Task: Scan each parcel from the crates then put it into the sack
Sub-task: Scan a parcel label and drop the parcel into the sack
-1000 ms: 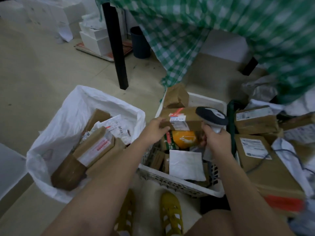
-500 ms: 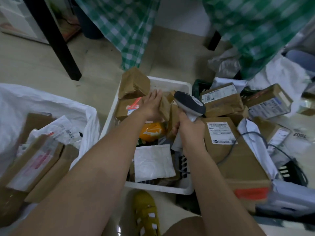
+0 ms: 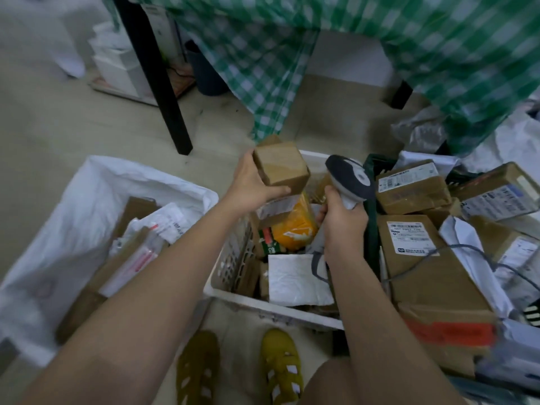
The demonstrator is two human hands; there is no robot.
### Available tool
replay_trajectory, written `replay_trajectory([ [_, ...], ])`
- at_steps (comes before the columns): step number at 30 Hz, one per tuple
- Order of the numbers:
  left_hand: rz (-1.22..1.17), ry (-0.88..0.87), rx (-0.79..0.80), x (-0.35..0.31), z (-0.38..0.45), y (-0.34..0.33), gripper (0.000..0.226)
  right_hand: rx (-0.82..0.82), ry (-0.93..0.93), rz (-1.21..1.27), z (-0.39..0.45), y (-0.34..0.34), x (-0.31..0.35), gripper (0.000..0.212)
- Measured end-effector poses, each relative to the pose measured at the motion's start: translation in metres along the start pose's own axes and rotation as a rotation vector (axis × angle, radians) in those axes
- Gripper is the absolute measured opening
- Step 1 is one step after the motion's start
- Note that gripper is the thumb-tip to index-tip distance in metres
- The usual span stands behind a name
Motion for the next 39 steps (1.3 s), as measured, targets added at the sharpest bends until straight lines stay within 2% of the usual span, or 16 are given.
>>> replay_trajectory([
  [5,-0.232,0.170,-0.116,0.001,-0.062,0.063,0.088,0.115,0.001,0.060,-0.039,-0.017,0.011,0.010],
  [7,-0.333,0.238,-0.181,0.008,-0.083,0.081,0.093,0.192,-0.009,0.033,-0.055,-0.023,0.011,0.009],
  [11,-0.488,0.370,-0.281,0.027,-0.115,0.102,0.104,0.296,-0.026,-0.051,-0.074,-0.034,0.005,0.029],
  [13,-0.541,0.402,-0.286,0.037,-0.127,0.103,0.097,0.340,-0.032,-0.091,-0.080,-0.039,0.000,0.026],
  [15,-0.565,0.428,-0.276,0.046,-0.136,0.103,0.080,0.391,-0.037,-0.150,-0.084,-0.043,-0.004,0.012],
  [18,-0.629,0.465,-0.322,0.058,-0.141,0.108,0.057,0.397,-0.008,-0.212,-0.085,-0.046,-0.007,0.014],
  [23,-0.779,0.502,-0.494,0.074,-0.139,0.129,0.054,0.389,0.009,-0.277,-0.081,-0.049,-0.011,0.018],
  [25,-0.790,0.519,-0.486,0.078,-0.139,0.131,0.056,0.432,0.028,-0.336,-0.082,-0.054,-0.017,0.016],
  [29,-0.754,0.530,-0.473,0.081,-0.140,0.132,0.056,0.500,0.064,-0.347,-0.084,-0.065,-0.025,0.026],
  [34,-0.710,0.517,-0.556,0.087,-0.143,0.141,0.052,0.521,0.159,-0.444,-0.082,-0.069,-0.027,0.018],
  [39,-0.646,0.515,-0.524,0.098,-0.145,0.147,0.052,0.877,0.267,-0.634,-0.093,-0.072,-0.029,0.034],
])
Point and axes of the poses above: each hand's wrist, its own z-axis towards the middle knuckle, its own y-axis out of the back of the hand, x = y × z, the point moved 5 cm from there along z, towards the middle knuckle, and after that the axes turned 1 degree about -z, right-handed, at the moved point
